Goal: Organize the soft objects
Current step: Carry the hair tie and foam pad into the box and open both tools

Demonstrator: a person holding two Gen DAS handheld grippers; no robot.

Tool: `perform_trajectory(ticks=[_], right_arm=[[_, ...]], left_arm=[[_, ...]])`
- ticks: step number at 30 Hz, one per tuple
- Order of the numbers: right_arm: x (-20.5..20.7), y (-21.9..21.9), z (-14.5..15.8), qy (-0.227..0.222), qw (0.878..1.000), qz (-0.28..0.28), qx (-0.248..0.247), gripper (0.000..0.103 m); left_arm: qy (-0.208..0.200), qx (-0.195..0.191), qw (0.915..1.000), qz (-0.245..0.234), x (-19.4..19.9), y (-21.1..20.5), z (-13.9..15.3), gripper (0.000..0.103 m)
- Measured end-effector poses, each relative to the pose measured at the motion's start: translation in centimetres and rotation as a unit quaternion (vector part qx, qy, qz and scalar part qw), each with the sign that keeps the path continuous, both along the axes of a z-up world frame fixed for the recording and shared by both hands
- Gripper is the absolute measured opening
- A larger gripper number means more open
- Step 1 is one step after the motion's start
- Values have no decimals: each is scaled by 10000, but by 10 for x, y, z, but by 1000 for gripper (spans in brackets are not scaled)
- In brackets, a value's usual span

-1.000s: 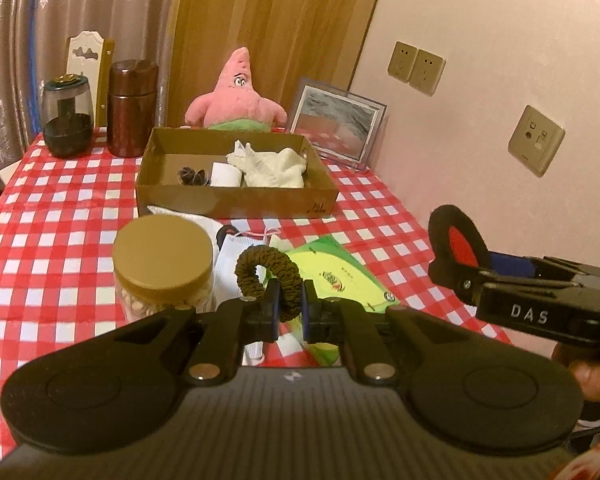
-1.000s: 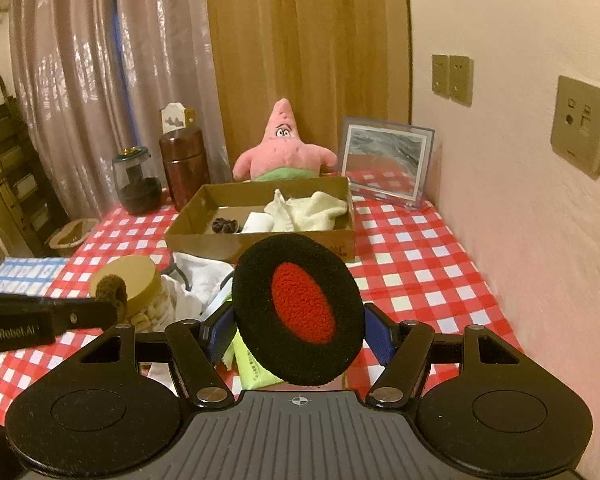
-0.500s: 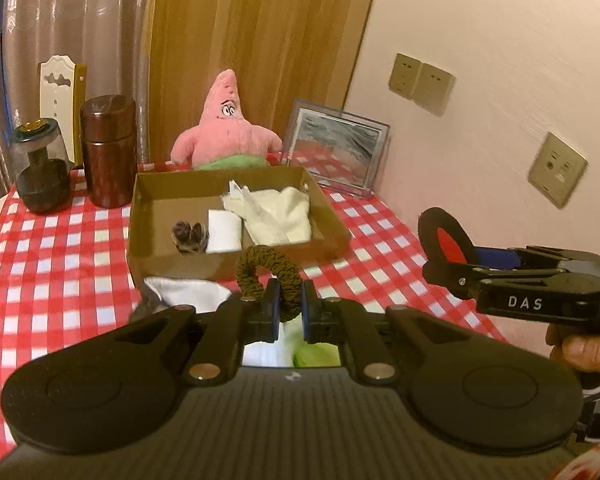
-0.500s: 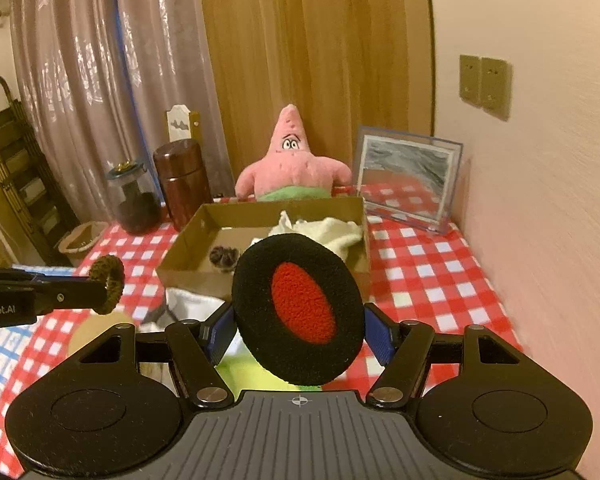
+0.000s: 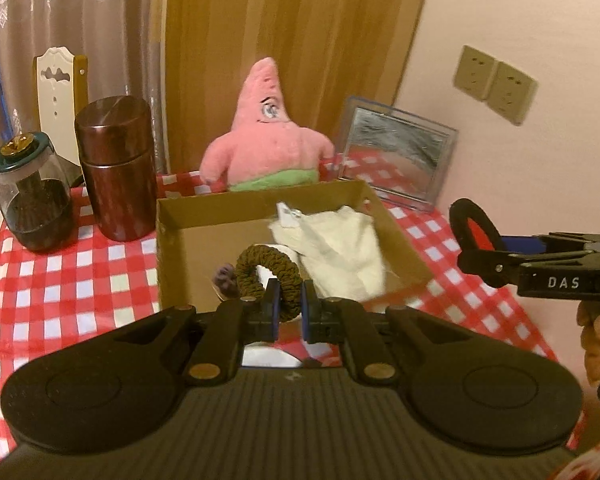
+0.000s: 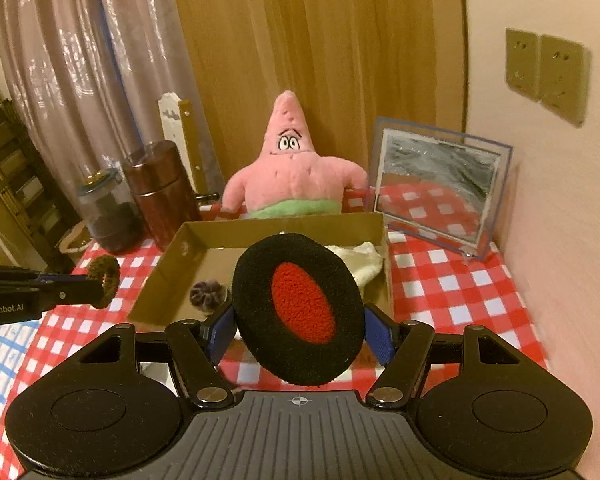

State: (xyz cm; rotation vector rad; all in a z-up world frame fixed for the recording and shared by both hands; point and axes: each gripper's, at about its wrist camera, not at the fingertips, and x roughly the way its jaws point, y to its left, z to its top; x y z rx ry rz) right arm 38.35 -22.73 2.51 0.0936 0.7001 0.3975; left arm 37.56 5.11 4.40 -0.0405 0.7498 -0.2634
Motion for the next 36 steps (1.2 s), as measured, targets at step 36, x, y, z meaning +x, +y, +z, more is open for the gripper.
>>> perform_trajectory(ticks=[36], right_arm=[[97,15,-50,609,9971,-336,306,67]], left_arm=[[390,122,9988,269,76,24,-46,25]])
